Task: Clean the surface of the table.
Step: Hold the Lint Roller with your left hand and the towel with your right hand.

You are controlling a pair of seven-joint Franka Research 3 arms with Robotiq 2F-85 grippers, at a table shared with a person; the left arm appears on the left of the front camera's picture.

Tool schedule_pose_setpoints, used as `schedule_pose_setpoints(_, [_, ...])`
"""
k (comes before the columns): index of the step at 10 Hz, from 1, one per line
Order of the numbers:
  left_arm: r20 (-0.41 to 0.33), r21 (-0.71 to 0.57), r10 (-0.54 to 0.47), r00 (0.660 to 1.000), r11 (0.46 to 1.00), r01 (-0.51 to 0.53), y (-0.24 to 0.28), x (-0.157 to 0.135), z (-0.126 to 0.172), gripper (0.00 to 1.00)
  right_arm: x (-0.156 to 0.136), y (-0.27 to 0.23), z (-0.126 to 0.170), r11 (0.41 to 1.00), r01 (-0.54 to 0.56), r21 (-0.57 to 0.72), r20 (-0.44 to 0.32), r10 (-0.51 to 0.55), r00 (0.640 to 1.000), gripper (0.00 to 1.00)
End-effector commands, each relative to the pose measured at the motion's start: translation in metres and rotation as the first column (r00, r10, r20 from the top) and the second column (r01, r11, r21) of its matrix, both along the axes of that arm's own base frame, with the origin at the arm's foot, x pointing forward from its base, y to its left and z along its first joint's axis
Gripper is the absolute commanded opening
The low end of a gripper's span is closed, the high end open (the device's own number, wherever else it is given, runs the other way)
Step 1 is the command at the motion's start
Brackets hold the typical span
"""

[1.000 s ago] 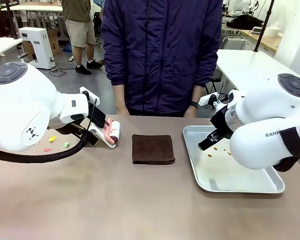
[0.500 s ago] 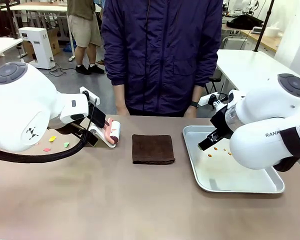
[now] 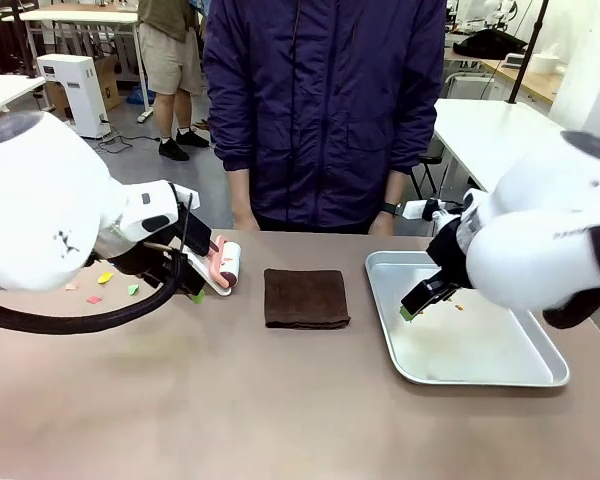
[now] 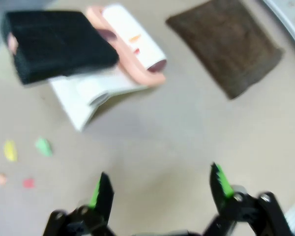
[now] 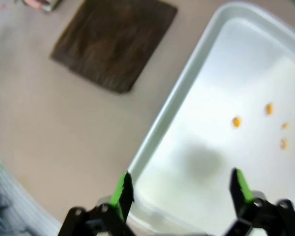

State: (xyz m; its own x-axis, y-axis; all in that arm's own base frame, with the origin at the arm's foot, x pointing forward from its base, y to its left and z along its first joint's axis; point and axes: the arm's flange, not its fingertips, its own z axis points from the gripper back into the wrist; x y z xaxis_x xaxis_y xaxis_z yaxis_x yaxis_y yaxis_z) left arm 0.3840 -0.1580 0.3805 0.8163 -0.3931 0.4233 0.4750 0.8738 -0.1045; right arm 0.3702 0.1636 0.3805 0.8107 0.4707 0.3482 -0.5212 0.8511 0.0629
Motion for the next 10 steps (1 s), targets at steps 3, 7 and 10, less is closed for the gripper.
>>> schedule_pose_setpoints(3, [-0.173, -0.308, 0.119, 0.978, 0.936, -0.169, 0.053, -0.043, 0.081, 1.0, -0.044, -0.068, 0.083, 0.929, 0.135, 0.343, -0.176, -0.077, 0.981, 1.0])
schedule_pose_setpoints(7, [-0.068, -0.592, 0.33, 0.941, 0.746, -0.304, 0.177, -0.094, 0.133, 1.0, -0.093, -0.178, 0.124, 0.767, 0.296, 0.569, -0.17, -0.243, 0.955, 1.0])
schedule_pose_setpoints(10, [-0.186, -0.685, 0.466, 0.865, 0.569, -0.454, 0.29, -0.123, 0.101, 1.0, -0.108, -0.269, 0.112, 0.55, 0.401, 0.733, -0.22, -0.367, 0.904, 1.0])
